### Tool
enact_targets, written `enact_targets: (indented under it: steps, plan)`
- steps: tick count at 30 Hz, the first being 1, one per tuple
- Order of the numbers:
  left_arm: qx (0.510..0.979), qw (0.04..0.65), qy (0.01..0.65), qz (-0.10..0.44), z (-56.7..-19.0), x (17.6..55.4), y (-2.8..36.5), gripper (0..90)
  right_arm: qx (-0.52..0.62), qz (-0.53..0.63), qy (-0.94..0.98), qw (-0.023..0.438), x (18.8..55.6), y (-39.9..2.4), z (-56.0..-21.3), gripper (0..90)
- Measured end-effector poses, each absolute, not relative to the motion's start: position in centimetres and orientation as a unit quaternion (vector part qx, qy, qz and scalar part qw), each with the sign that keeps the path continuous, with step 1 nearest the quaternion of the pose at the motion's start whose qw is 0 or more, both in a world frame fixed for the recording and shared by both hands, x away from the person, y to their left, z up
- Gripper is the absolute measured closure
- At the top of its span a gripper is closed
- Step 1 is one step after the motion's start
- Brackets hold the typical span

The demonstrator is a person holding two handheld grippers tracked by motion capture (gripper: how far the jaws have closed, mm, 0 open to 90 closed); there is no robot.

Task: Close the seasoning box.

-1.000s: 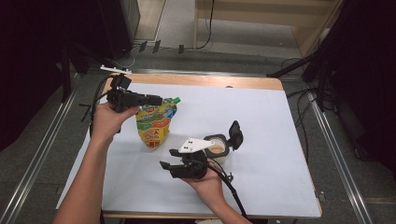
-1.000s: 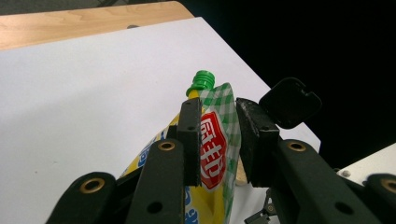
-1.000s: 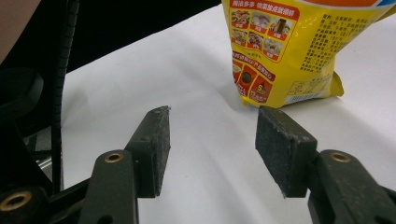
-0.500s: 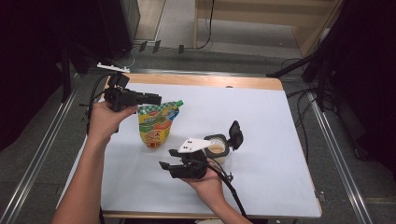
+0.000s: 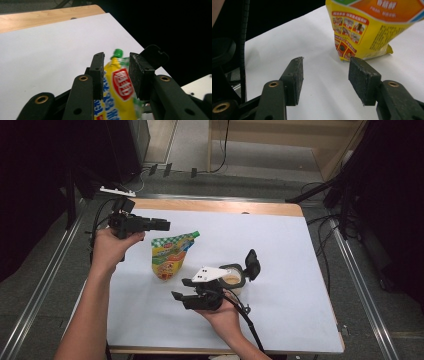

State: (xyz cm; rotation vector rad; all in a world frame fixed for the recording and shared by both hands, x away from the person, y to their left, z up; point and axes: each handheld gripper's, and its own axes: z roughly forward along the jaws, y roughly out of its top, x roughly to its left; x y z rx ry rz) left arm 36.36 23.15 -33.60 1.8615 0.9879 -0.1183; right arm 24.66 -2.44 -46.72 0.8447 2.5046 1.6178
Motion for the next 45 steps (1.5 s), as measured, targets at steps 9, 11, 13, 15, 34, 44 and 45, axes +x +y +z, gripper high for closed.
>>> enact_targets:
  steps: [9, 11, 13, 15, 34, 44, 45]
  plan:
    - [0.766, 0.478, 0.428, -0.035, -35.0, 37.2, 23.8, 53.8, 0.278, 0.521, 0.807, 0.021, 25.0, -3.3, -45.7, 50.1]
    - [0.765, 0.475, 0.434, -0.034, -35.4, 37.4, 23.9, 52.7, 0.276, 0.516, 0.810, 0.030, 25.1, -3.4, -45.4, 50.3]
    - [0.766, 0.472, 0.434, -0.034, -35.7, 37.5, 24.0, 52.2, 0.273, 0.512, 0.814, 0.033, 25.2, -3.6, -44.9, 51.1]
    - [0.767, 0.472, 0.433, -0.032, -35.9, 37.6, 24.1, 51.6, 0.275, 0.514, 0.812, 0.031, 25.2, -3.8, -44.6, 52.0]
    - [0.754, 0.464, 0.464, -0.017, -37.7, 38.1, 24.3, 42.9, 0.299, 0.511, 0.804, 0.056, 26.8, -8.5, -40.5, 55.7]
    - [0.757, 0.461, 0.462, -0.017, -37.8, 38.0, 24.4, 40.9, 0.312, 0.516, 0.794, 0.074, 26.9, -11.6, -38.8, 62.0]
    - [0.758, 0.461, 0.462, -0.016, -37.8, 38.0, 24.4, 40.9, 0.314, 0.515, 0.794, 0.076, 27.0, -11.8, -38.7, 62.7]
